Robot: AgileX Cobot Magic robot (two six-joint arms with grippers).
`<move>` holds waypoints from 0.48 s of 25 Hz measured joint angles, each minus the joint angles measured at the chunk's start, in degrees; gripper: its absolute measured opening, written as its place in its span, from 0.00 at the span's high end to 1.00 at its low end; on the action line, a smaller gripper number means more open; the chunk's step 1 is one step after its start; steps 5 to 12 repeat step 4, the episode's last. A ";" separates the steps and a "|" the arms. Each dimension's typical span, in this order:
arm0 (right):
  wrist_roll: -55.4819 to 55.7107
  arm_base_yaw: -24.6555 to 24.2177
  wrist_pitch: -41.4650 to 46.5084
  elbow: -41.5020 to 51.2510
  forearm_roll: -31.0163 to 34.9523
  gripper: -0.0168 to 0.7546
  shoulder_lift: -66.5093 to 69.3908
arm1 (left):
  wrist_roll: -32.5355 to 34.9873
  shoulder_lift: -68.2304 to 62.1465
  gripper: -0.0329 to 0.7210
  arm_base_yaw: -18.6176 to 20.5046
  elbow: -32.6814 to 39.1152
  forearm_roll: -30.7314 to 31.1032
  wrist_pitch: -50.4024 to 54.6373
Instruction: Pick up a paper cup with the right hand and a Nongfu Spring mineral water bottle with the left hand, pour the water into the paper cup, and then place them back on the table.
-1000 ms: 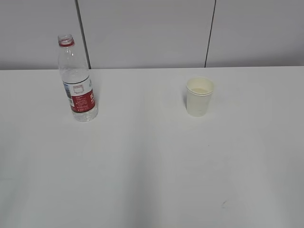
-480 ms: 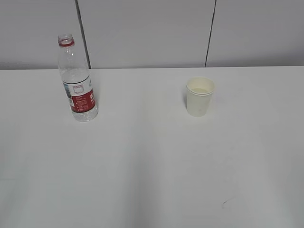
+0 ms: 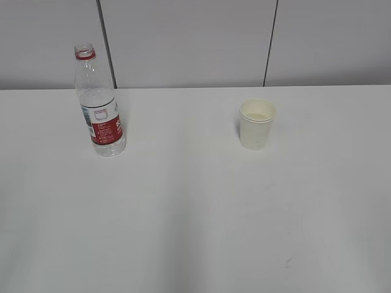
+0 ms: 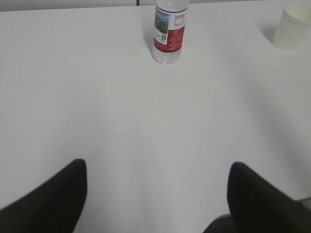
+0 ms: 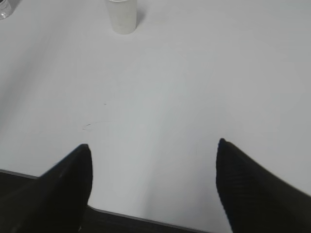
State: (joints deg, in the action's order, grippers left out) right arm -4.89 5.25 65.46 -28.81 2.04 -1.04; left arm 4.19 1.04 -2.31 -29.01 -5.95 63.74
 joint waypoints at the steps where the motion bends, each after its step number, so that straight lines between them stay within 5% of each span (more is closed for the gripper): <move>1: 0.00 0.00 0.00 0.00 0.00 0.21 0.00 | 0.00 0.00 0.23 0.00 0.00 0.00 0.00; 12: 0.00 0.00 0.00 0.00 0.00 0.21 0.00 | 0.00 0.00 0.23 0.00 0.00 0.00 0.00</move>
